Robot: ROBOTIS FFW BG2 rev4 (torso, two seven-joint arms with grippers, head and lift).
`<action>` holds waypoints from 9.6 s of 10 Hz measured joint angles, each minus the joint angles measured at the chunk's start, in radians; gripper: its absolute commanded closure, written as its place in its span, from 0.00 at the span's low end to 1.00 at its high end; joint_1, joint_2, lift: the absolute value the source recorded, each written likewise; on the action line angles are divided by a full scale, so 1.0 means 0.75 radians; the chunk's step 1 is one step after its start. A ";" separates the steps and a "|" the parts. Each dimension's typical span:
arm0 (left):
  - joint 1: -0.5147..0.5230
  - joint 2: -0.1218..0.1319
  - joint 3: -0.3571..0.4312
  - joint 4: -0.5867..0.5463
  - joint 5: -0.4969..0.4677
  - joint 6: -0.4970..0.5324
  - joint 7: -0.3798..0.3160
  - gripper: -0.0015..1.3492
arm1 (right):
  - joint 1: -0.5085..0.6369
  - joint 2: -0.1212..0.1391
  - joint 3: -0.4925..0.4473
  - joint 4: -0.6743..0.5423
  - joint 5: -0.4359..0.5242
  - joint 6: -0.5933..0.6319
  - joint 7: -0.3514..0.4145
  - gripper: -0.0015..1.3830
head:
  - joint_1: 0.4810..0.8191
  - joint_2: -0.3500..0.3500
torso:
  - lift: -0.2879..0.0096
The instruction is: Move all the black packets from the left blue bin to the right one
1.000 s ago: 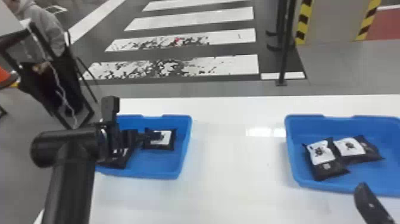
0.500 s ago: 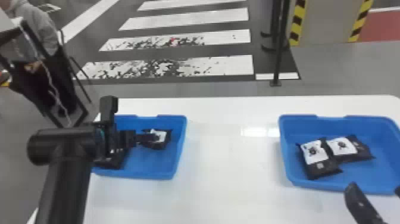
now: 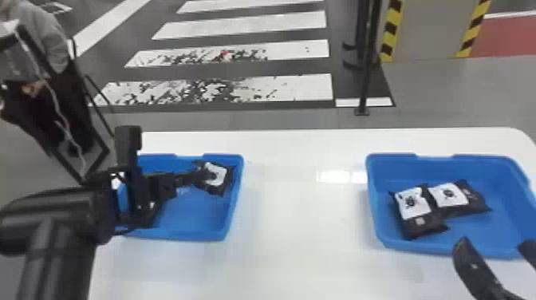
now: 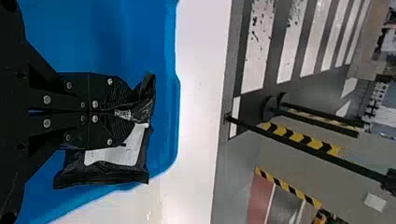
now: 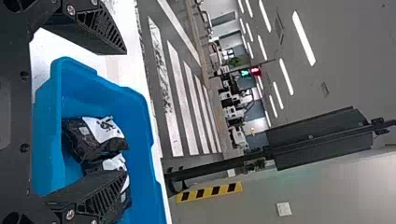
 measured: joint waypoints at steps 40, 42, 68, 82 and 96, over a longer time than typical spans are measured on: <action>0.529 -0.159 0.292 -0.689 0.232 -0.144 0.045 0.12 | -0.327 -0.057 -0.095 0.203 0.116 0.039 0.016 0.08 | 0.63 0.60 | 0.45; 0.479 -0.143 0.358 -0.665 0.112 -0.079 0.066 0.12 | -0.134 -0.006 -0.091 0.036 0.146 -0.025 -0.015 0.09 | 0.63 0.73 | 0.45; -0.036 -0.001 0.064 -0.019 -0.167 0.352 0.115 0.90 | 0.058 0.000 -0.023 -0.061 0.021 0.036 -0.002 0.09 | 0.63 0.83 | 0.45; 0.174 -0.069 -0.527 -0.594 0.391 0.178 0.053 0.90 | -0.474 -0.122 0.182 0.149 -0.169 0.281 0.175 0.12 | 0.63 0.34 | 0.45; 0.264 -0.096 -0.481 -0.594 0.484 0.121 0.072 0.11 | -0.634 -0.162 0.244 0.326 -0.319 0.270 0.151 0.92 | 0.63 0.36 | 0.45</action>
